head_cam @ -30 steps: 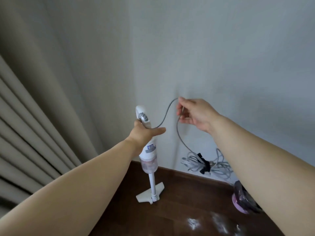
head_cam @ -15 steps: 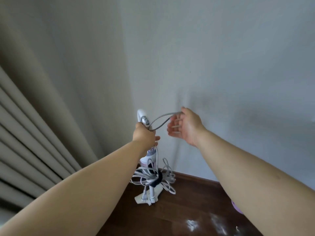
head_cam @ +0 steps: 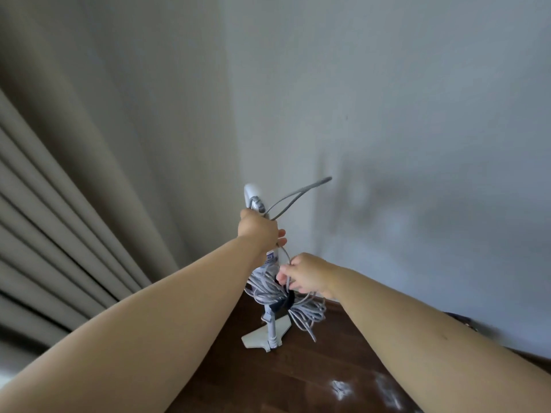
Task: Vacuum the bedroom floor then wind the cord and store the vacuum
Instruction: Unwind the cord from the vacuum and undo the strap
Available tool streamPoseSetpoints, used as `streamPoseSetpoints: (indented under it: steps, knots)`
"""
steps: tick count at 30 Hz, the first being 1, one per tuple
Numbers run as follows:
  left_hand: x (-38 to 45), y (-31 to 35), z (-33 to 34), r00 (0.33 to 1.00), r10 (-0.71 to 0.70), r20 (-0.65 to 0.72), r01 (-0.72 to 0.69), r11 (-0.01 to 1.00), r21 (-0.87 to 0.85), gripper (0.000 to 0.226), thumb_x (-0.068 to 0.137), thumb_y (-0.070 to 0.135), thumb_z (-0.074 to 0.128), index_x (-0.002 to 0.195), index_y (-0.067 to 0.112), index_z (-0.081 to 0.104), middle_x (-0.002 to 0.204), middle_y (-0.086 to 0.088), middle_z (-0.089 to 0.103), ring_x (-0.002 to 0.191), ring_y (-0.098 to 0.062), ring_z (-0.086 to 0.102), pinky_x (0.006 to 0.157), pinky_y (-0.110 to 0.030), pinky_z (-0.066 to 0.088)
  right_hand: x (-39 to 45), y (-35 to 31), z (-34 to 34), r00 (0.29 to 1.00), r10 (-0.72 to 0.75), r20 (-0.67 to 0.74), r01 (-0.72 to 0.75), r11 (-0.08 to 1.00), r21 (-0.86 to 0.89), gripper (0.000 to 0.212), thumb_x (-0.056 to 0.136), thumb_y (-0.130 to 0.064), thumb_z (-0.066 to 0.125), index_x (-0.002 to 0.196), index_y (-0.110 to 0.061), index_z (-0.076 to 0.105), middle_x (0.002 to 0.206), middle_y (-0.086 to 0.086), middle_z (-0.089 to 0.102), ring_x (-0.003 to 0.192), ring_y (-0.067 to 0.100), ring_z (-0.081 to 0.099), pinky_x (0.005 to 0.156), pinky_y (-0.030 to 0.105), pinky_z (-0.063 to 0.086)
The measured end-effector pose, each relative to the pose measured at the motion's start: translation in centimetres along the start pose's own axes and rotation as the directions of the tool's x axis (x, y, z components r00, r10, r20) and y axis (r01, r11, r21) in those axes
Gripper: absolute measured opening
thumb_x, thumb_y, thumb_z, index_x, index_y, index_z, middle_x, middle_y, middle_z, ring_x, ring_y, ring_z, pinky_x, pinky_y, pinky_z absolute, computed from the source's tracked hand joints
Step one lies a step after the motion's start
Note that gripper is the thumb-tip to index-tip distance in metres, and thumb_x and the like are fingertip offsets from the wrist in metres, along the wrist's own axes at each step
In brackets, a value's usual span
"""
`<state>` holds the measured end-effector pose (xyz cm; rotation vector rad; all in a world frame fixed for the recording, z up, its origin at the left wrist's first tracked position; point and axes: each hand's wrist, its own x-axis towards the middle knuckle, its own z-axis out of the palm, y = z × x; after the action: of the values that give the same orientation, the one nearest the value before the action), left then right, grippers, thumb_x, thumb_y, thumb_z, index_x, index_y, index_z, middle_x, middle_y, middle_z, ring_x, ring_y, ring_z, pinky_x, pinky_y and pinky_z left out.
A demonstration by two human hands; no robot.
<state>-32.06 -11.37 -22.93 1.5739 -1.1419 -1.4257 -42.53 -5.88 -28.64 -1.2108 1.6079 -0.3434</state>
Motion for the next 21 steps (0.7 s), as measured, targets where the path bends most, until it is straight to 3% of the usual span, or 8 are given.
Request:
streamPoseSetpoints:
  steps: [3, 6, 8, 11, 14, 15, 18, 21]
  knots:
    - [0.2, -0.4, -0.4, 0.999, 0.014, 0.030, -0.015, 0.999, 0.031, 0.038, 0.087, 0.012, 0.067, 0.109, 0.010, 0.036, 0.099, -0.012, 0.063, 0.083, -0.024, 0.067, 0.088, -0.040, 0.057, -1.4, -0.3, -1.6, 0.999, 0.026, -0.042, -0.025, 0.999, 0.028, 0.038, 0.104, -0.030, 0.034, 0.088, -0.009, 0.061, 0.094, 0.009, 0.070, 0.097, 0.028, 0.067, 0.093, 0.039, 0.050]
    - [0.2, 0.5, -1.0, 0.985, -0.044, 0.170, 0.034, 0.998, 0.059, 0.096, 0.056, 0.047, 0.088, 0.128, 0.015, 0.034, 0.116, -0.003, 0.058, 0.104, -0.019, 0.065, 0.101, -0.042, 0.048, -2.8, -0.5, -3.7, 0.983, 0.062, -0.175, -0.032, 0.985, 0.169, 0.043, 0.104, -0.033, 0.033, 0.075, -0.012, 0.057, 0.068, 0.004, 0.065, 0.070, 0.024, 0.063, 0.093, 0.045, 0.048]
    - [-0.3, 0.9, -0.9, 0.969, -0.071, 0.236, 0.055, 0.996, 0.076, 0.121, 0.032, 0.065, 0.088, 0.129, 0.021, 0.031, 0.110, 0.002, 0.056, 0.112, -0.019, 0.061, 0.106, -0.043, 0.044, -3.9, -0.7, -5.4, 0.952, 0.109, -0.287, -0.014, 0.949, 0.314, 0.040, 0.104, -0.033, 0.034, 0.078, -0.011, 0.055, 0.068, 0.008, 0.064, 0.063, 0.026, 0.059, 0.082, 0.042, 0.052]
    - [-0.6, 0.8, -0.2, 0.964, -0.027, 0.265, 0.014, 0.998, 0.054, 0.117, 0.032, 0.070, 0.085, 0.122, 0.013, 0.037, 0.111, -0.004, 0.060, 0.116, -0.024, 0.060, 0.105, -0.044, 0.045, -5.9, -1.3, -7.8, 0.887, 0.187, -0.422, 0.053, 0.866, 0.496, 0.037, 0.105, -0.032, 0.033, 0.082, -0.009, 0.052, 0.071, 0.012, 0.064, 0.061, 0.027, 0.057, 0.065, 0.037, 0.053]
    - [-1.4, 0.9, 1.0, 0.944, -0.004, 0.331, 0.023, 0.998, -0.052, 0.108, 0.053, 0.057, 0.087, 0.135, 0.011, 0.032, 0.119, -0.008, 0.058, 0.112, -0.028, 0.062, 0.104, -0.043, 0.047, -7.8, -1.8, -9.9, 0.824, 0.261, -0.503, 0.150, 0.757, 0.637, 0.038, 0.105, -0.031, 0.030, 0.079, -0.010, 0.048, 0.073, 0.014, 0.062, 0.060, 0.027, 0.053, 0.059, 0.037, 0.051]
    - [-1.6, 0.8, 1.3, 0.931, -0.022, 0.364, 0.045, 0.998, -0.054, 0.109, 0.057, 0.054, 0.086, 0.139, 0.014, 0.026, 0.122, -0.008, 0.056, 0.111, -0.028, 0.062, 0.105, -0.042, 0.046, -8.1, -2.0, -10.2, 0.815, 0.271, -0.512, 0.175, 0.727, 0.664, 0.038, 0.105, -0.031, 0.030, 0.078, -0.010, 0.047, 0.073, 0.014, 0.062, 0.060, 0.027, 0.052, 0.059, 0.038, 0.051]
    - [-2.8, 0.6, 2.5, 0.916, -0.020, 0.401, -0.016, 0.996, 0.087, 0.141, 0.037, 0.065, 0.086, 0.148, 0.022, 0.012, 0.138, -0.009, 0.047, 0.121, -0.028, 0.055, 0.107, -0.045, 0.042, -9.1, -2.4, -10.6, 0.805, 0.276, -0.525, 0.252, 0.643, 0.723, 0.038, 0.106, -0.031, 0.030, 0.079, -0.009, 0.046, 0.075, 0.015, 0.062, 0.063, 0.029, 0.054, 0.066, 0.042, 0.053]
    - [-3.7, -0.4, 3.8, 0.915, 0.017, 0.402, -0.111, 0.971, 0.210, 0.117, 0.060, 0.049, 0.086, 0.146, 0.016, 0.014, 0.130, -0.008, 0.049, 0.120, -0.025, 0.050, 0.101, -0.038, 0.043, -9.5, -2.6, -10.2, 0.797, 0.261, -0.544, 0.290, 0.625, 0.725, 0.039, 0.106, -0.029, 0.031, 0.077, -0.007, 0.047, 0.075, 0.016, 0.062, 0.066, 0.030, 0.058, 0.077, 0.045, 0.054]
